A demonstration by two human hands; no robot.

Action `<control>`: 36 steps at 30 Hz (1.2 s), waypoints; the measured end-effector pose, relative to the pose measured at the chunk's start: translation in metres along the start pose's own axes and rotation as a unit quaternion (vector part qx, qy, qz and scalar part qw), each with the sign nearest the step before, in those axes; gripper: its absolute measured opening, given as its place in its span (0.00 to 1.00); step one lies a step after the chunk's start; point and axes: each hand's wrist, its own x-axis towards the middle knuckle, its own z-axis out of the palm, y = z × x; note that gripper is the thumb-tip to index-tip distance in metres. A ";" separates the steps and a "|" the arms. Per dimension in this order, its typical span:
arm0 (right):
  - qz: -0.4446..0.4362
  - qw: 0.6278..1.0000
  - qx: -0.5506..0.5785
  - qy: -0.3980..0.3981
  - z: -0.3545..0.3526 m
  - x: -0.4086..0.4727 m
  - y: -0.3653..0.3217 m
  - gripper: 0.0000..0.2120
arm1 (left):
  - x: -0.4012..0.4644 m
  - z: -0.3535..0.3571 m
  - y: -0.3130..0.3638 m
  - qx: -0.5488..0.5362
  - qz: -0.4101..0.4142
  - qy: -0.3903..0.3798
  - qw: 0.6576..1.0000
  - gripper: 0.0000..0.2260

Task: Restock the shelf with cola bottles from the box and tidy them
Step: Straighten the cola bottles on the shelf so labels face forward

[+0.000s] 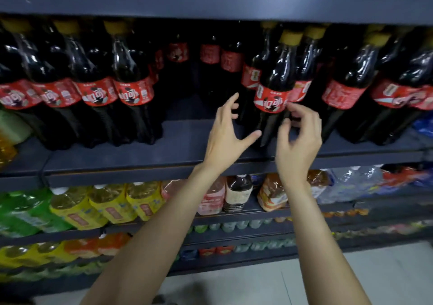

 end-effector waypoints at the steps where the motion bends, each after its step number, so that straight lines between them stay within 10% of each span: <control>1: 0.021 1.000 -0.007 -0.008 -0.005 0.006 0.009 0.15 | 0.004 0.011 0.005 -0.004 -0.008 -0.005 1.000 0.41; 12: 0.161 0.952 0.096 -0.240 -0.001 0.042 0.060 0.44 | 0.006 0.019 0.001 0.020 -0.029 0.133 0.990 0.39; 36: 0.147 0.956 0.055 -0.249 0.064 0.003 -0.009 0.46 | 0.101 -0.031 -0.066 0.203 -0.190 0.303 0.911 0.36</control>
